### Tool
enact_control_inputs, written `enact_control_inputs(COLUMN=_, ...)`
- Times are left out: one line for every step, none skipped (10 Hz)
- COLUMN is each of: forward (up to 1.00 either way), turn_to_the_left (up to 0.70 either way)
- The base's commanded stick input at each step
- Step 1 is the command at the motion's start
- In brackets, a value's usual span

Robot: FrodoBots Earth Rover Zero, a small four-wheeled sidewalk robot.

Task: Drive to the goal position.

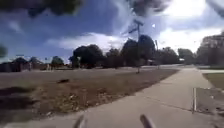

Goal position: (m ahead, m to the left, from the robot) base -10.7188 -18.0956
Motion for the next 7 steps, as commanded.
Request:
enact_control_inputs(forward=1.00, turn_to_the_left=-0.40)
enact_control_inputs(forward=1.00, turn_to_the_left=-0.40)
enact_control_inputs(forward=1.00, turn_to_the_left=-0.40)
enact_control_inputs(forward=1.00, turn_to_the_left=-0.40)
enact_control_inputs(forward=1.00, turn_to_the_left=-0.40)
enact_control_inputs(forward=1.00, turn_to_the_left=-0.40)
enact_control_inputs(forward=1.00, turn_to_the_left=-0.40)
